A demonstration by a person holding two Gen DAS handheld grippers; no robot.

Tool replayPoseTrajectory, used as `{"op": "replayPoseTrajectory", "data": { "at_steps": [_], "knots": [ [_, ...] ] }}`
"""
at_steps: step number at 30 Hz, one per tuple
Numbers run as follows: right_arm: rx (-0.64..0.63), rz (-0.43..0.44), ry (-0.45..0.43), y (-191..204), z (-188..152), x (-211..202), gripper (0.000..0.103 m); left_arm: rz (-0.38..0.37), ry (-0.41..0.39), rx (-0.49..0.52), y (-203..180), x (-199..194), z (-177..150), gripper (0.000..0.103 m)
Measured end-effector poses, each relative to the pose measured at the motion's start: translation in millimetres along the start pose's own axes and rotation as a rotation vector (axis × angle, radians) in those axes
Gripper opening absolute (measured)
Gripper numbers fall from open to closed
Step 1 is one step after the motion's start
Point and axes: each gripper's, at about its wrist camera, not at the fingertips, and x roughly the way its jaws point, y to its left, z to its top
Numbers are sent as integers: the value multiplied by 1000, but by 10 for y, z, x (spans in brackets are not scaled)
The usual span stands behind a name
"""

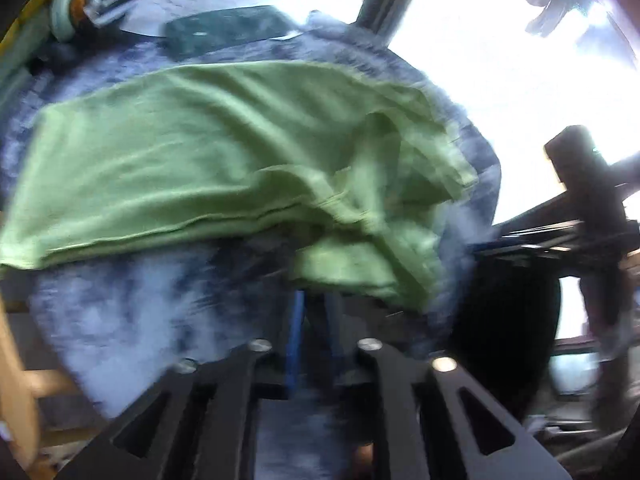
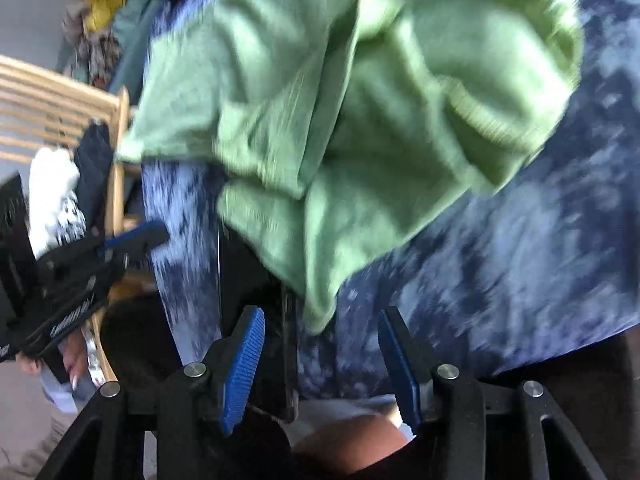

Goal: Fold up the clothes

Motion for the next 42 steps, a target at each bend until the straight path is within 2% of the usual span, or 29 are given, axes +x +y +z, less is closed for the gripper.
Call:
{"op": "replayPoseTrajectory", "data": {
  "at_steps": [1,2,3,5,8,11,16,19,21,23,26,31,35,42],
  "knots": [
    [13,8,-23,-36,37,-53,50,-47,-5,-24,-20,30,47,40],
    [28,25,-40,-64,71,-88,50,-79,-8,-48,-49,77,78,54],
    [38,41,-51,-74,97,-101,50,-98,-12,-81,-57,164,136,58],
    [45,65,-61,-87,117,-109,50,-108,-4,-137,-38,296,190,58],
    [46,95,-60,-109,107,-92,50,-171,26,-294,57,511,241,58],
    [53,125,-57,-155,100,-73,50,-193,73,-386,71,675,203,57],
    [55,154,-73,-195,134,-58,50,-246,42,-487,117,727,210,57],
    [59,176,-73,-223,147,-70,50,-253,40,-503,93,739,228,51],
    [52,178,-74,-227,142,-79,50,-236,42,-505,71,738,234,31],
    [50,181,-71,-236,142,-79,50,-219,38,-510,73,727,234,17],
    [50,185,-70,-220,153,-58,50,-179,39,-511,102,721,218,8],
    [49,190,-82,-210,207,-106,50,-173,29,-486,162,663,167,7],
    [74,177,-123,-169,436,-153,51,-176,15,-466,192,558,133,7],
    [129,69,-137,-152,909,-24,50,-206,8,-465,240,515,122,7]
  ]
}}
